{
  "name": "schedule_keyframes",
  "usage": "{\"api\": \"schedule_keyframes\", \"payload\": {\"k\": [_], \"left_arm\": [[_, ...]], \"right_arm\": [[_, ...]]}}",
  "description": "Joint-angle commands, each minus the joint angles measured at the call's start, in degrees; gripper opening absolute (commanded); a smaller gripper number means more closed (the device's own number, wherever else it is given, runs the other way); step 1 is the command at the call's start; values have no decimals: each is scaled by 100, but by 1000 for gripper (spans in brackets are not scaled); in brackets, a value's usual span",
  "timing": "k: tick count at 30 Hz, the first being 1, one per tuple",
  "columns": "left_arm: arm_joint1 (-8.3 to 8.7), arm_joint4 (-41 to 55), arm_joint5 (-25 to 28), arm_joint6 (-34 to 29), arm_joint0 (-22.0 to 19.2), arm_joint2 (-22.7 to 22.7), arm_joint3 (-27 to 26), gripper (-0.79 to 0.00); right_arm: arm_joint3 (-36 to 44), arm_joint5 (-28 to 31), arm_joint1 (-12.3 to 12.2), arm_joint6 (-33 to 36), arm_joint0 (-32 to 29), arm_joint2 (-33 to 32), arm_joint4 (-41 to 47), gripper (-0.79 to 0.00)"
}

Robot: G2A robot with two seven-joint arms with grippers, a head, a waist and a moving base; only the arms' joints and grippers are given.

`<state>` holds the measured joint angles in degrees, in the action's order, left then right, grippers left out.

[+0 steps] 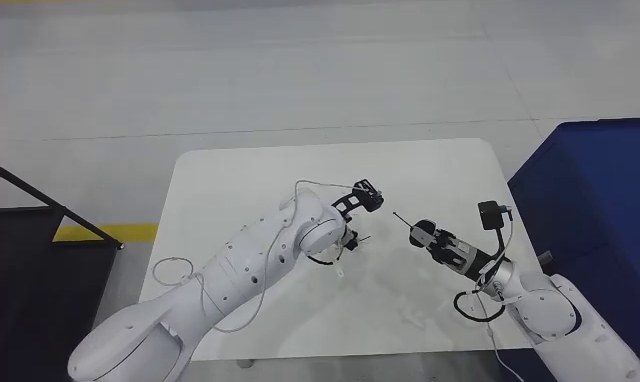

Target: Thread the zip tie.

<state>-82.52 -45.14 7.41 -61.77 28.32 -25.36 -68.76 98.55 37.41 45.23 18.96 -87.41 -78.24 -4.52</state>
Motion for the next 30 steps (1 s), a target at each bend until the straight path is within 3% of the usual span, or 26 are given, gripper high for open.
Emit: {"api": "schedule_keyframes", "payload": {"k": [1,4,20,30], "left_arm": [[-68,24,42,-33,-57,31,159,-480],[-165,57,70,-27,-80,91,321,-517],[-642,118,396,-202,-259,337,1081,-505],[-847,97,587,-380,-324,402,1405,-548]], "right_arm": [[0,0,0,0,0,0,0,-785],[0,0,0,0,0,0,0,-785],[0,0,0,0,0,0,0,-785],[0,0,0,0,0,0,0,-785]]}}
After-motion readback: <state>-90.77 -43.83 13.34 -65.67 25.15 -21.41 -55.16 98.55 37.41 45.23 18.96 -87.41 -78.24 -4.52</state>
